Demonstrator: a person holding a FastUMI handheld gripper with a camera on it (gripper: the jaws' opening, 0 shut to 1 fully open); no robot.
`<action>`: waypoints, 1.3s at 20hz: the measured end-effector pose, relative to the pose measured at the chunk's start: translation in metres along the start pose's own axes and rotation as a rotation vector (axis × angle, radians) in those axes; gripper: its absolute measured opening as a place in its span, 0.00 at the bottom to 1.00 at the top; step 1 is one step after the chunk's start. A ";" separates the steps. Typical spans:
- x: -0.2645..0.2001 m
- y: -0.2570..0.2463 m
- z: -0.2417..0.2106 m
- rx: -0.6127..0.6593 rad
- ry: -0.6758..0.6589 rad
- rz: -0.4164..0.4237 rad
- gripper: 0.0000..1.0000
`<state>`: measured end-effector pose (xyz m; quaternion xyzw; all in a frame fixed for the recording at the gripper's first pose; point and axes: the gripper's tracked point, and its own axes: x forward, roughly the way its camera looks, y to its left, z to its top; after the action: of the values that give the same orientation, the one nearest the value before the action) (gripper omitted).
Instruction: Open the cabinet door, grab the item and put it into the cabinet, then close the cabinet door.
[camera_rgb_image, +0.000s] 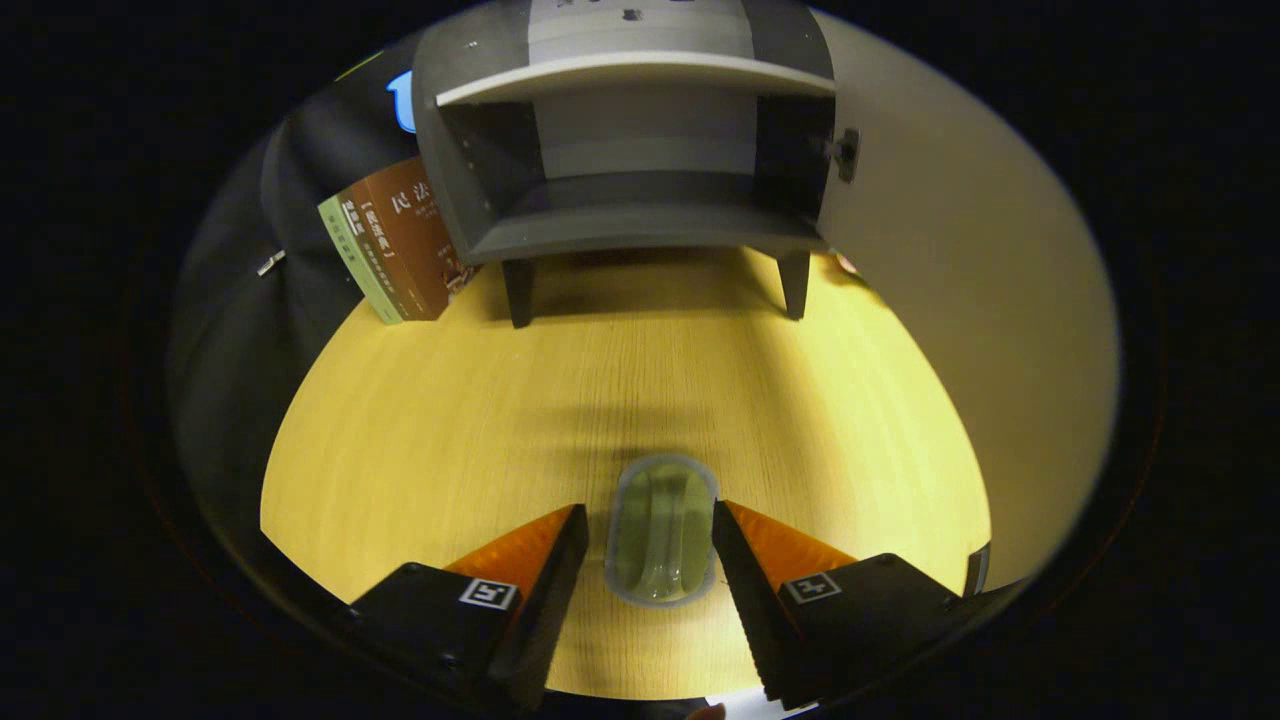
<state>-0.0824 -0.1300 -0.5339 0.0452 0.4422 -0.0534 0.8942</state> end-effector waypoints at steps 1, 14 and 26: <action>0.007 -0.002 -0.008 -0.010 0.017 -0.012 0.78; 0.013 -0.009 -0.014 -0.069 0.024 -0.045 0.14; -0.165 0.008 0.225 0.033 -0.266 0.041 0.14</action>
<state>-0.0035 -0.1416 -0.2661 0.0613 0.3176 -0.0480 0.9450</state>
